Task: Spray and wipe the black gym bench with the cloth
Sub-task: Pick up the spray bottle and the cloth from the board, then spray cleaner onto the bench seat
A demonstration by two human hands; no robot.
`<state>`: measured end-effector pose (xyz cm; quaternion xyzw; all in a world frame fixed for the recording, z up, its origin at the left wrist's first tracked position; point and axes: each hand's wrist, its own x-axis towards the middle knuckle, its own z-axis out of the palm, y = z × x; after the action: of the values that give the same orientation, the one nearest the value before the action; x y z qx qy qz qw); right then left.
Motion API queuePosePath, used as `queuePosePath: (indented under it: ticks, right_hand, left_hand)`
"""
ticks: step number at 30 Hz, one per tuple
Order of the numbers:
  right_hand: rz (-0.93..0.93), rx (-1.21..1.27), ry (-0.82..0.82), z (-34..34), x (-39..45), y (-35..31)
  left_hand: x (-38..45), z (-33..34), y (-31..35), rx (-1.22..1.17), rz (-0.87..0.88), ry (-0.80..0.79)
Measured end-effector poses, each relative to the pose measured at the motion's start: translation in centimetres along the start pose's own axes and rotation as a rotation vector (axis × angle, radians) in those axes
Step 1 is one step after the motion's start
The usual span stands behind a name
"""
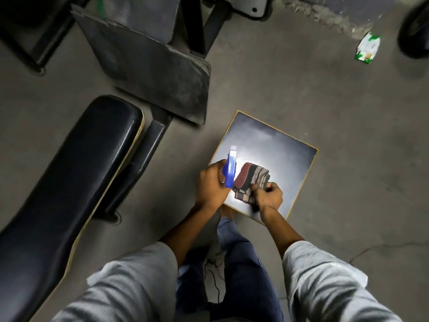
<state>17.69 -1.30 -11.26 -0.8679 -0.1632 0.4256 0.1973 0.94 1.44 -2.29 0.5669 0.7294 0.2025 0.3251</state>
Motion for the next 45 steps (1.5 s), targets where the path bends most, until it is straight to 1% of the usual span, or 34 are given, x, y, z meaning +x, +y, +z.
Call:
queuePosePath:
  ticks: [4, 6, 10, 12, 17, 20, 22, 24, 26, 28, 29, 32, 34, 37, 40, 42, 45]
  right_hand:
    - [-0.063, 0.155, -0.099, -0.2, -2.4, -0.9]
    - [-0.074, 0.19, -0.145, -0.1, -3.9, -1.3]
    - [-0.054, 0.215, -0.233, 0.5, -7.5, -2.1]
    - [-0.111, 0.165, -0.27, 1.3, -10.2, -2.5]
    - [-0.346, -0.112, -0.281, 4.1, -18.6, -3.8]
    - [-0.649, -0.373, -0.188, 6.7, -23.3, -4.2]
    - [-0.863, -0.539, -0.176, 8.7, -26.2, -4.6]
    - [-0.999, -0.595, -0.227, 11.1, -29.3, -4.8]
    - [-1.064, -0.595, -0.333, 13.5, -32.7, -4.7]
    - [-1.098, -0.603, -0.45, 15.7, -36.3, -4.6]
    - [-1.131, -0.624, -0.481, 16.7, -38.3, -4.5]
    - [-1.236, -0.626, -0.59, 19.9, -43.0, -4.0]
    - [-1.233, -0.629, -0.686, 22.4, -44.9, -3.7]
    - [-1.204, -0.662, -0.787, 26.5, -46.7, -3.7]
    - [-1.138, -0.673, -0.838, 31.0, -47.5, -3.9]
    - [-1.086, -0.7, -0.835, 34.3, -47.4, -4.2]
    - [-0.978, -0.773, -0.849, 39.8, -46.2, -4.8]
  left_hand:
    - [-1.6, -2.7, -0.8, -0.112, -0.038, 0.03]
    - [-2.8, -4.5, -1.6, -0.156, -0.059, 0.043]
    - [-5.2, -8.3, -3.7, -0.228, -0.13, 0.11]
    - [-6.8, -10.7, -4.9, -0.233, -0.165, 0.134]
    - [-11.7, -17.1, -8.7, -0.344, -0.267, 0.24]
    - [-14.8, -20.8, -11.8, -0.386, -0.305, 0.321]
    - [-16.6, -23.4, -13.9, -0.393, -0.326, 0.368]
    - [-18.5, -25.8, -15.8, -0.41, -0.387, 0.405]
    - [-20.4, -27.9, -18.1, -0.438, -0.449, 0.449]
    - [-21.7, -29.6, -21.0, -0.468, -0.462, 0.54]
    - [-22.3, -30.6, -22.3, -0.468, -0.471, 0.58]
    - [-23.7, -33.0, -25.6, -0.405, -0.547, 0.624]
    - [-24.4, -34.3, -27.6, -0.413, -0.593, 0.672]
    - [-24.6, -35.6, -30.6, -0.477, -0.647, 0.749]
    - [-24.3, -36.6, -33.2, -0.493, -0.741, 0.82]
    - [-23.6, -37.1, -34.9, -0.486, -0.778, 0.87]
    - [-21.9, -38.6, -36.9, -0.498, -0.831, 0.865]
